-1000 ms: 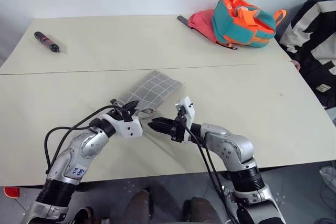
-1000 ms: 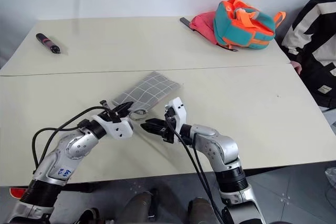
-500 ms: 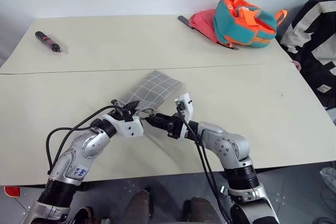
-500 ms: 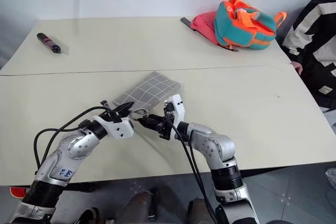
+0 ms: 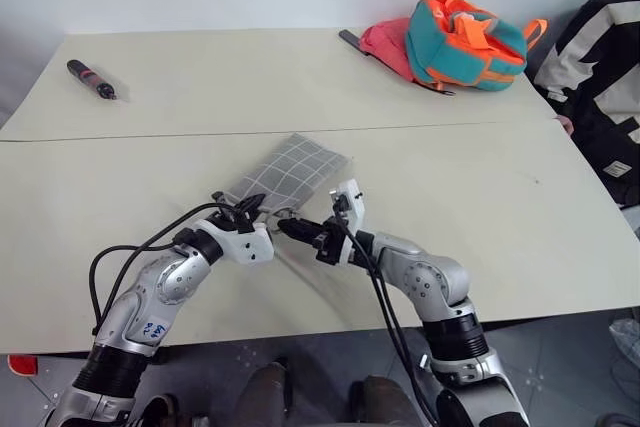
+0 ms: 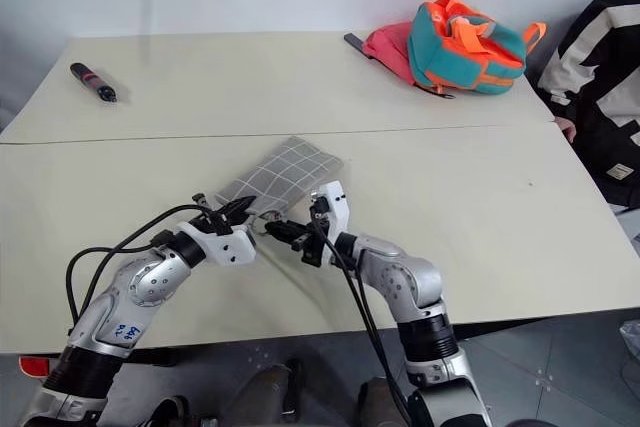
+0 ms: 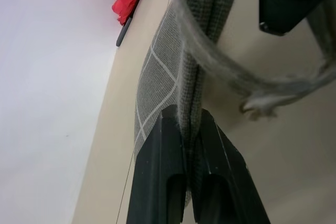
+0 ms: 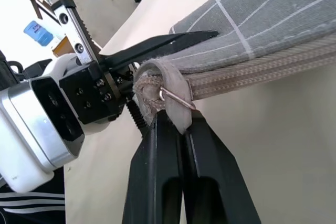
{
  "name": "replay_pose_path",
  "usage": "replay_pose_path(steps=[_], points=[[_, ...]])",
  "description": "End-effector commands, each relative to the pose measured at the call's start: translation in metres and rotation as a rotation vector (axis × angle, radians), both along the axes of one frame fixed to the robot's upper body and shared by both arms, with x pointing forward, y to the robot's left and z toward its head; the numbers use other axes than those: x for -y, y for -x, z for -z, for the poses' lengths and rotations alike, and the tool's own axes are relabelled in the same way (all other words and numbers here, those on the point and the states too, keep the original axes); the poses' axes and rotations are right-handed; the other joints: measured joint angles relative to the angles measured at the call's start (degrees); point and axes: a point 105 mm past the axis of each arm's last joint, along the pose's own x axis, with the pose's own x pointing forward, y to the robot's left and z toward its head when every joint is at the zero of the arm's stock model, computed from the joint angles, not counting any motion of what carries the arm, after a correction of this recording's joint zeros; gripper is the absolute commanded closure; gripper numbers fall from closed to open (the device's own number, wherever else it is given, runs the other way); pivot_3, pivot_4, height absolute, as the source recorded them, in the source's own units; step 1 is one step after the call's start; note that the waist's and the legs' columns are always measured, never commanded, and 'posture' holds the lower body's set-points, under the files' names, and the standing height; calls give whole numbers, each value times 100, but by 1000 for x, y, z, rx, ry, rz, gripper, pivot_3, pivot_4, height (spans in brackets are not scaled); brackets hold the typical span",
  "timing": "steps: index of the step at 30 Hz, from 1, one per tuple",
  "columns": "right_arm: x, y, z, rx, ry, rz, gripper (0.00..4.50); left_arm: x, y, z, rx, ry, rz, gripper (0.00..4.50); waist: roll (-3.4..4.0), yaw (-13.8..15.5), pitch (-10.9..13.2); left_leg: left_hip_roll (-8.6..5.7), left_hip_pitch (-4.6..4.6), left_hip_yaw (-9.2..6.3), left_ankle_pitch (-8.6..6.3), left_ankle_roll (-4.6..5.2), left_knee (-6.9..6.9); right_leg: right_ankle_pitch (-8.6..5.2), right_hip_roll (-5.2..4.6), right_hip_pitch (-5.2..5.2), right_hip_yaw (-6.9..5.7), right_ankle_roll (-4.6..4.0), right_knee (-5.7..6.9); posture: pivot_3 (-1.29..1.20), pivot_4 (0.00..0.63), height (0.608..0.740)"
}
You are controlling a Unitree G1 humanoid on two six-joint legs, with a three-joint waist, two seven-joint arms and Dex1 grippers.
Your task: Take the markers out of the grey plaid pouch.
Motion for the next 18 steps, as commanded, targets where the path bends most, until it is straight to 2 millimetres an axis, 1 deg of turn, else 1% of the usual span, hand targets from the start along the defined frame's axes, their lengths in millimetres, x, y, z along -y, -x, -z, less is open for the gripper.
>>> replay_pose_path(steps=[1,3,6,8,10,11,12,14,16,18], points=[[13,8,-6,99,50,-62,4475,-8,4,-11,38,2,0,4500,0,5,0,0,0,0,0,1,0,0,0,0,0,0,0,0,150,740],[23,9,-3,147,111,-97,4475,-12,6,-10,22,2,7,4500,0,4,0,0,0,2,-4,5,3,0,-3,1,0,0,-3,0,150,740],[37,4,-3,206,176,-127,4475,-15,10,-7,-10,29,32,4500,0,3,0,1,0,7,-6,6,4,0,-4,0,0,0,-10,0,150,740],[41,2,-1,247,223,-144,4475,-15,11,-6,-39,59,48,4500,0,0,0,3,1,9,-6,6,4,0,-5,0,0,0,-12,0,150,740],[48,-6,6,343,337,-153,4475,-17,15,-5,-62,73,73,4500,-1,-6,-1,6,2,10,-8,6,7,0,-5,0,-2,0,-12,0,150,740],[50,-11,3,354,339,-143,4475,-17,17,-4,-77,86,90,4500,-1,-4,-1,7,3,12,-9,6,10,0,-4,0,-2,0,-12,0,150,740],[50,-14,-1,378,337,-142,4475,-16,21,-5,-91,99,116,4500,-1,-5,-1,7,3,13,-9,6,9,0,-4,0,-3,0,-12,0,150,740],[44,-6,-17,346,237,-200,4475,-18,24,-3,-105,76,130,4500,-2,-7,-1,9,3,16,-10,5,11,0,-5,0,-4,0,-11,0,150,740],[41,4,-31,284,113,-267,4475,-22,23,-2,-103,63,115,4500,-2,-2,-1,10,3,16,-10,6,11,1,-4,3,-4,-1,-10,0,150,740],[42,13,-35,210,59,-324,4475,-25,21,-3,-88,54,99,4500,-1,7,-1,10,2,15,-11,8,14,2,-4,8,-6,-3,-11,0,150,740]])
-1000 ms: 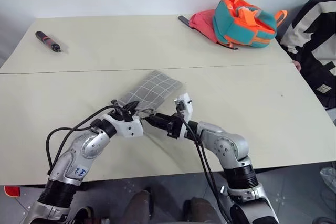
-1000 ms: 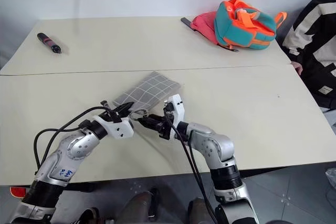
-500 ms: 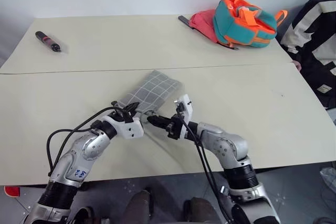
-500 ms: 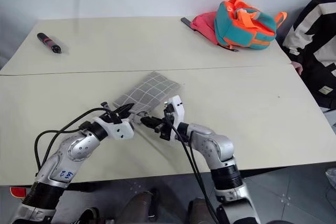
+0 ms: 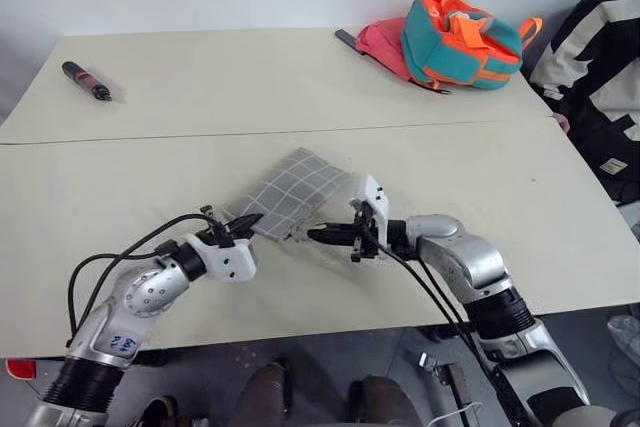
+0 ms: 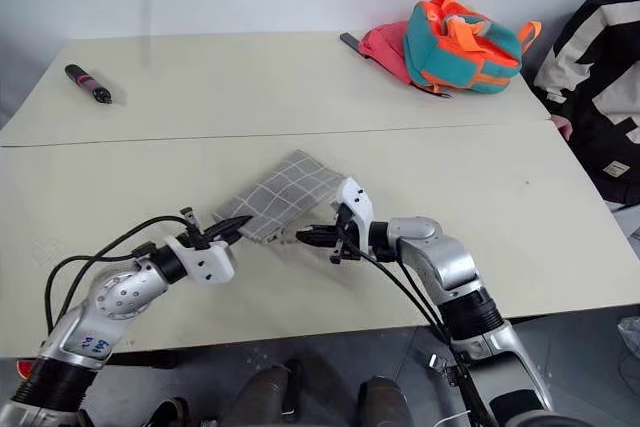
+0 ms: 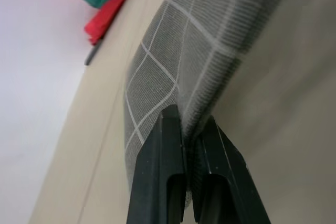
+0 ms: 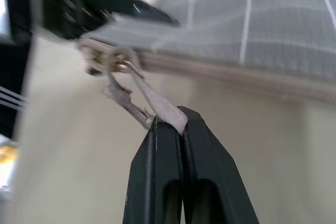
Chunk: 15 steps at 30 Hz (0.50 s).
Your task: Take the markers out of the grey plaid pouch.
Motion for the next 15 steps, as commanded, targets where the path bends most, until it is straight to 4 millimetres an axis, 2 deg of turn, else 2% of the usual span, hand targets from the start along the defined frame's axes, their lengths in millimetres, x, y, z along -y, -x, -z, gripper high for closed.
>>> replay_pose_path(steps=[1,3,6,8,10,13,15], points=[[4,15,-22,-71,-91,-101,4475,-13,-3,-8,35,0,-42,4500,0,18,0,0,0,0,-2,4,3,0,-1,2,0,0,0,0,150,740],[7,14,-7,15,17,-96,4475,-14,-3,-7,34,-2,-41,4500,0,24,0,-3,-1,-1,-8,11,15,1,-5,4,-1,-1,-1,0,150,740],[7,7,4,151,133,-80,4475,-15,0,-7,5,34,-24,4500,0,7,0,-3,-1,6,-24,14,31,1,-8,0,1,0,-6,0,150,740],[4,6,4,155,121,-71,4475,-11,6,-4,-36,59,21,4500,0,-1,0,0,-1,12,-26,11,31,1,-7,-6,1,0,-4,0,150,740],[3,-7,1,189,99,7,4475,-5,13,0,-82,79,69,4500,-1,-13,-1,5,0,18,-28,8,30,1,-6,-7,2,0,-2,0,150,740],[11,-29,1,258,125,114,4475,-2,25,0,-168,185,117,4500,-1,-16,-1,13,1,27,-29,5,33,1,-2,-5,1,-1,0,0,150,740],[18,-37,-5,268,112,148,4475,-7,33,2,-196,188,129,4500,-1,-15,-1,13,0,34,-30,8,35,1,-4,-5,3,-1,0,0,150,740]])
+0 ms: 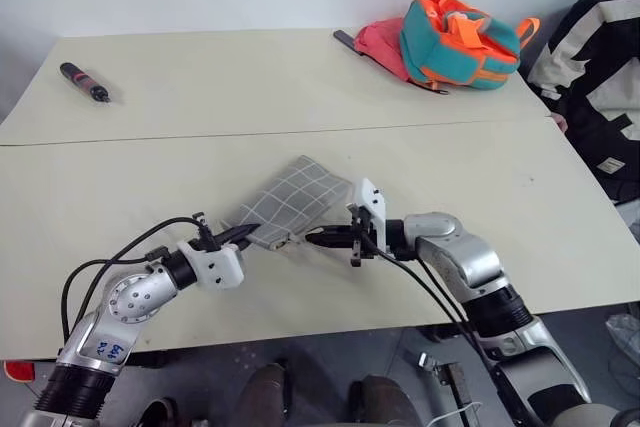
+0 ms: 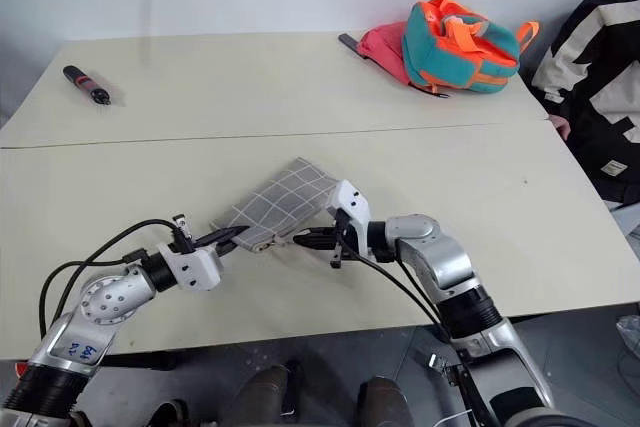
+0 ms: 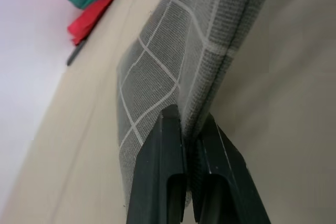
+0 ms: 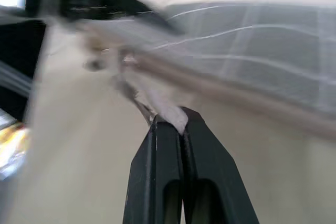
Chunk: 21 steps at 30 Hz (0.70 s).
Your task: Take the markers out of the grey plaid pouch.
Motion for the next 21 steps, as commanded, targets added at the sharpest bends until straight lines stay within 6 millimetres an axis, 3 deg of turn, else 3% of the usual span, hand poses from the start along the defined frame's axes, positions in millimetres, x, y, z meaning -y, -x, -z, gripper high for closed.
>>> replay_pose_path(steps=[1,8,13,17,21], points=[[19,-19,-22,95,-23,79,4475,-8,14,-9,-10,24,34,4500,0,2,0,0,0,1,-2,3,4,0,-1,1,0,0,-1,0,150,740],[55,-35,-19,132,62,146,4475,-31,26,-10,-50,30,9,4500,0,8,0,0,1,9,-8,11,15,0,-6,3,2,1,-11,0,150,740],[103,-66,-19,185,173,305,4475,-43,33,-15,-77,102,-16,4500,1,19,1,2,1,13,-11,13,18,0,-7,0,2,1,-13,0,150,740],[97,-63,-20,187,150,262,4475,-41,34,-15,-69,92,-5,4500,1,0,1,13,3,17,-14,8,18,1,-3,4,2,0,-22,0,150,740],[93,-57,-20,181,153,217,4475,-38,28,-23,-84,215,-30,4500,1,-9,1,15,4,25,-15,9,18,1,-3,3,2,0,-3,0,150,740]])
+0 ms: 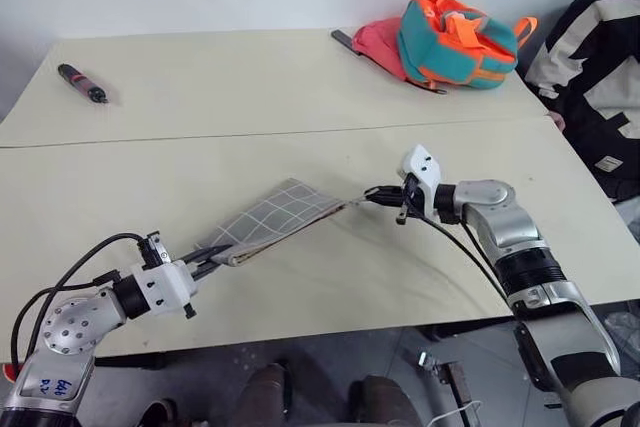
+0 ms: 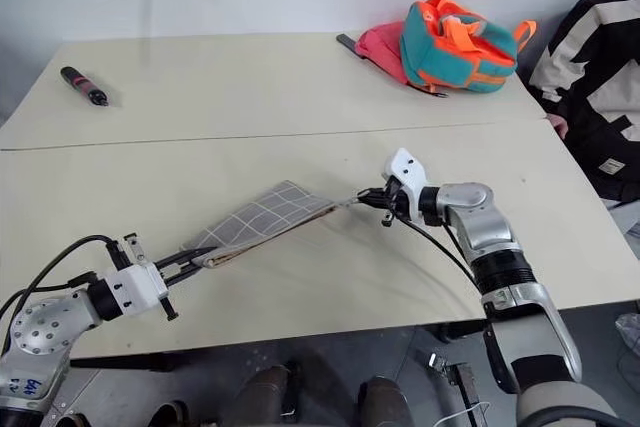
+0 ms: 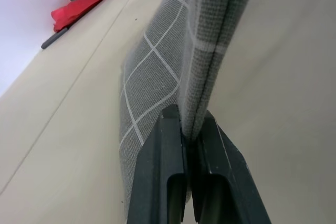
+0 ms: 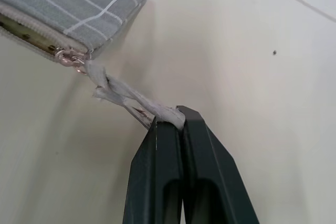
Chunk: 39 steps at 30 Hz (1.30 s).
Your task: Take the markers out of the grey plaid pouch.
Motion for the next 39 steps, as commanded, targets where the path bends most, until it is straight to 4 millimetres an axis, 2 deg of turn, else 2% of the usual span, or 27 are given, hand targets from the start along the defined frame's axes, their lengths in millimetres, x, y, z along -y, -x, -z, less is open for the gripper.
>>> replay_pose_path(steps=[1,4,7,9,13,15,18,24,29,33,35,37,39], points=[[4,4,-13,23,-27,-26,4475,-2,-5,-19,23,123,-36,4500,0,2,0,0,0,0,0,0,1,0,0,0,0,0,0,0,150,740],[2,9,-17,1,-50,-53,4475,1,-6,-23,12,170,-34,4500,0,13,0,1,-1,-2,-1,2,5,0,-2,1,0,0,-1,0,150,740],[-4,33,-27,-59,-62,-192,3882,8,-6,-25,-26,207,-2,4500,1,40,1,-2,-2,-3,-3,5,7,1,-2,3,-1,1,-6,0,150,740],[-2,32,-41,4,-50,-184,3293,10,-6,-27,-41,225,6,4500,1,27,1,-3,-2,-2,-6,9,11,1,-4,3,1,1,-13,0,150,740],[10,29,-59,29,-28,-160,3293,8,-9,-33,-74,309,-8,4500,1,24,1,0,-2,-1,-8,6,11,1,-3,4,1,1,-25,0,150,740],[12,23,-79,97,-55,-140,3293,8,-12,-39,-103,375,-6,4500,1,23,1,7,-2,-1,-10,2,11,1,-3,4,2,0,-31,0,150,740],[5,22,-110,148,-148,-159,3293,12,-13,-37,-198,459,18,4500,2,14,1,10,-2,0,-10,1,11,2,-2,4,2,-1,-32,0,150,740],[-5,21,-146,261,-199,-169,3293,35,-8,-36,-340,552,113,4500,1,17,1,10,-4,1,-11,2,12,2,0,6,4,-1,-32,0,150,740],[8,9,-149,334,-140,-100,3293,33,-10,-38,-341,542,110,4500,1,38,1,5,-5,2,-11,4,22,4,4,9,4,1,-34,0,150,740],[3,10,-155,347,-172,-116,3293,28,-10,-39,-370,564,107,4500,1,24,1,7,-5,3,-11,4,23,4,6,8,6,2,-35,0,150,740],[6,4,-164,387,-180,-76,3293,28,-8,-37,-394,559,115,4500,2,15,1,8,-5,3,-11,4,22,4,7,8,6,1,-35,0,150,740],[4,6,-170,375,-213,-97,3293,33,-5,-35,-427,576,134,4500,3,5,2,8,-5,6,-11,4,21,4,8,7,8,2,-35,0,150,740],[-7,17,-163,349,-189,-178,3293,40,-2,-34,-445,586,153,4500,3,11,2,9,-5,5,-11,4,21,4,7,7,9,1,-35,0,150,740]])
